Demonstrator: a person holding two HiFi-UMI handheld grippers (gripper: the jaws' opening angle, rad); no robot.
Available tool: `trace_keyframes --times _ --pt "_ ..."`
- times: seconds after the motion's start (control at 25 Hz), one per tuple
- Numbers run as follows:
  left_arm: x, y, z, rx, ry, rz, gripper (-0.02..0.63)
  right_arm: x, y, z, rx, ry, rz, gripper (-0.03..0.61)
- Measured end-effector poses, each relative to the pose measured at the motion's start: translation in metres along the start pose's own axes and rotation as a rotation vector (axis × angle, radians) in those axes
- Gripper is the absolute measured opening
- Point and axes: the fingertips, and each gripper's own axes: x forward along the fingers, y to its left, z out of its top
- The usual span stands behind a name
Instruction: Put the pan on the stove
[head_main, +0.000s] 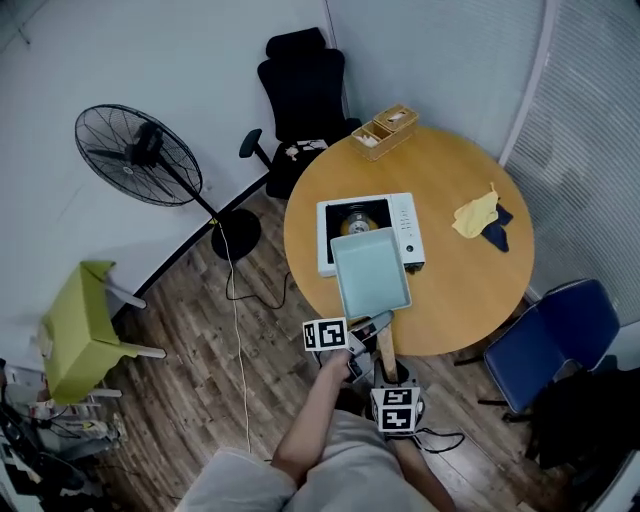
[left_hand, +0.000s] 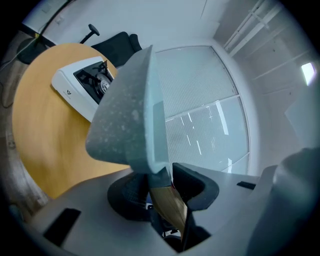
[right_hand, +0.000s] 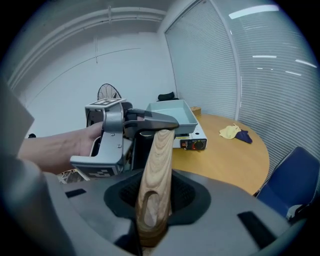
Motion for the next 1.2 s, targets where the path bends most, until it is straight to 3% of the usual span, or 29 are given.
trace_keyframes --times 0.24,0.8,1.2 --pt "0.005 0.013 0.017 -0.026 -0.024 0.025 0.152 0.018 -0.005 0.006 -0.016 0.041 0.024 0.107" --pt "0.026 0.052 0.094 -0.054 0.074 0.005 0.152 0.094 -0.004 0.056 0.028 0.058 -0.033 0.109" --pt "0.041 0.08 0.124 -0.117 0.158 -0.021 0.152 0.135 -0.005 0.073 0.086 0.099 -0.1 0.109"
